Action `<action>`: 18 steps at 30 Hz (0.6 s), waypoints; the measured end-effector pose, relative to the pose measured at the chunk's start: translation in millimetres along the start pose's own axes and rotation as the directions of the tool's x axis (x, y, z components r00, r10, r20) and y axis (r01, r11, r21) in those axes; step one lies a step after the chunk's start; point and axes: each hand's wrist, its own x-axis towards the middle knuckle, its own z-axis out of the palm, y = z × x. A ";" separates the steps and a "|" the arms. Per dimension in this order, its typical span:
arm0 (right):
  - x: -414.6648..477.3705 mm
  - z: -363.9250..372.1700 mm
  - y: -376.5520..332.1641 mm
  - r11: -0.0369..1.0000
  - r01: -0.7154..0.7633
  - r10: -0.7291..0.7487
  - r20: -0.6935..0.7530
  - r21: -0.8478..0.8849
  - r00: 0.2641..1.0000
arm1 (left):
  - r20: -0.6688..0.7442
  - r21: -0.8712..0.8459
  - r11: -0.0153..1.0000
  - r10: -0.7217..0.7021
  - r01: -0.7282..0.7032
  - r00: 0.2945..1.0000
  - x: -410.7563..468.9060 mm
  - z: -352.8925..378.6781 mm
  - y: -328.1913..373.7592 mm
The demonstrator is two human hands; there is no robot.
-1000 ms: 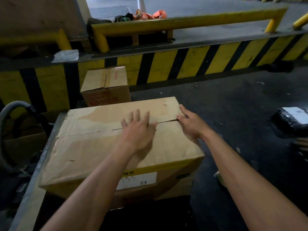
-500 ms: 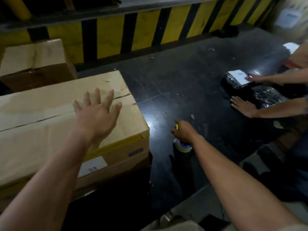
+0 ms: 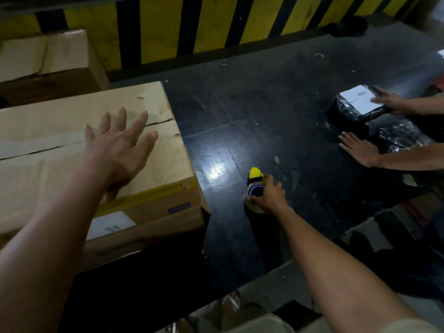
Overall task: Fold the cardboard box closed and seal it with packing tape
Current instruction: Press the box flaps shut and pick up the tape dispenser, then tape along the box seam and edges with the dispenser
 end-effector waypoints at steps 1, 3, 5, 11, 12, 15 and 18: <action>1.4 -1.1 0.4 1.000 0.000 -0.001 0.017 0.029 1.000 | 0.000 -0.001 1.000 -0.001 0.001 1.000 0.8 0.2 -0.4; 4.8 -3.7 -0.1 0.998 -0.008 0.007 0.018 0.061 1.000 | -0.005 0.002 1.000 -0.006 0.006 1.000 1.4 0.8 -1.9; 7.5 -3.1 -1.0 1.000 -0.024 0.023 0.036 0.018 0.999 | -0.011 -0.001 1.000 -0.015 0.015 1.000 1.0 0.6 -2.4; 3.5 6.5 -9.9 1.000 -0.005 0.003 0.049 0.030 0.999 | -0.008 -0.009 0.999 -0.038 0.038 0.999 -3.7 -4.3 4.3; 3.0 5.4 -14.1 0.996 0.035 -0.039 0.047 0.084 0.998 | -0.014 -0.014 0.999 -0.041 0.040 0.999 -4.8 -4.1 5.1; -0.6 -7.9 -38.8 0.980 0.144 -0.146 0.005 0.136 0.989 | -0.049 -0.058 0.998 -0.030 0.027 0.998 -11.1 -5.5 5.9; -9.5 -41.2 -83.6 0.948 0.268 -0.257 -0.085 0.173 0.963 | -0.080 -0.119 0.993 -0.026 0.016 0.996 -19.4 -7.8 5.6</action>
